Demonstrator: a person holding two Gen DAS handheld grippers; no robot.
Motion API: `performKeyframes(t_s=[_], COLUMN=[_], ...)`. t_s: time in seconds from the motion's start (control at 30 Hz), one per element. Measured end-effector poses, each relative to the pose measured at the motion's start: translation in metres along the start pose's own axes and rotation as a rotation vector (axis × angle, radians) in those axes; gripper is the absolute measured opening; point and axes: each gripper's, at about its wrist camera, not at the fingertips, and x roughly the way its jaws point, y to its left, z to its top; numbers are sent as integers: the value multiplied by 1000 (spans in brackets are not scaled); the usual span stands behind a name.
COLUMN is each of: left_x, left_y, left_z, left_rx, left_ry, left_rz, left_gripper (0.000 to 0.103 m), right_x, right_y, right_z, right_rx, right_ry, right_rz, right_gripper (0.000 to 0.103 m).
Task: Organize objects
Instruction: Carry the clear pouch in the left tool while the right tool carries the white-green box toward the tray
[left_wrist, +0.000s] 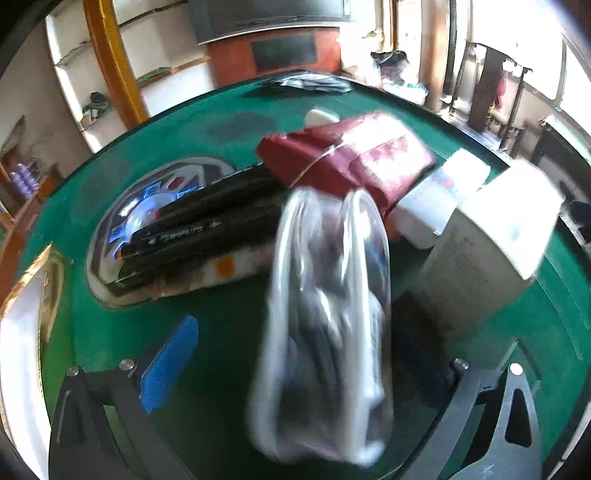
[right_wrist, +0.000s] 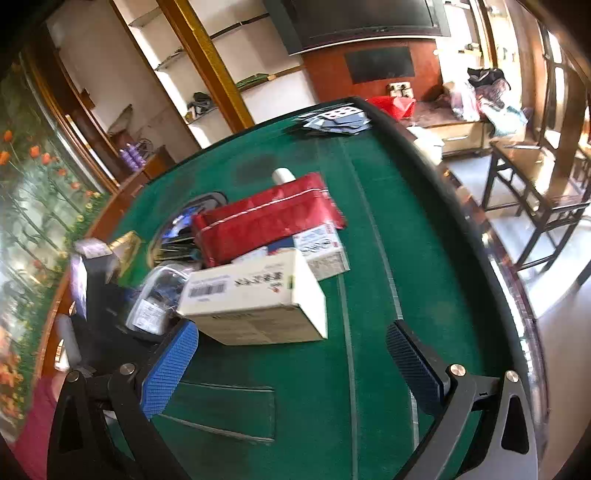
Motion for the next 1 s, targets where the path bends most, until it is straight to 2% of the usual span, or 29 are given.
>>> performKeyframes(t_s=[0.03, 0.07, 0.1, 0.13, 0.23, 0.37, 0.4, 0.43, 0.47, 0.57, 0.63, 0.7, 0.83, 0.9, 1.0], left_x=[2, 3, 4, 4, -5, -30, -36, -41, -47, -70, -76, -81, -87, -86, -109], left_y=[1, 4, 8, 10, 21, 29, 31, 33, 35, 40, 44, 50, 57, 61, 69], left_z=[0, -2, -3, -6, -23, -47, -56, -61, -69, -82, -93, -97, -106, -110, -104], left_rx=[-14, -37, -72, -94, -168, -223, -237, -247, -259, -264, -268, -271, -282, -292, -310], left_ry=[5, 5, 6, 10, -44, -98, -106, -110, -123, -151, -159, -161, -173, -176, -177], left_rz=[-16, -61, -80, -66, -108, -145, -157, -168, -184, -211, -218, -213, -203, -217, -236], left_gripper=[85, 51, 30, 31, 31, 31, 31, 31, 31, 32, 32, 32, 32, 32, 32], right_x=[3, 7, 11, 15, 27, 30, 35, 46, 53, 69, 67, 61, 57, 57, 60], right_y=[5, 8, 11, 15, 20, 28, 32, 37, 39, 55, 66, 75, 89, 92, 97], right_z=[2, 3, 5, 8, 25, 54, 60, 64, 63, 51, 37, 26, 11, 3, -11], right_rx=[-12, -32, -56, -84, -155, -244, -273, -319, -349, -500, -597, -660, -761, -821, -891], right_ry=[4, 6, 10, 12, -9, -29, -6, 59, 105, 239, 271, 262, 205, 227, 256], right_rz=[17, 13, 0, -17, -82, -42, -15, 40, 56, 54, 42, 6, -120, -158, -219], right_gripper=[103, 103, 103, 103, 103, 103, 103, 103, 103, 103, 103, 103, 102, 102, 102])
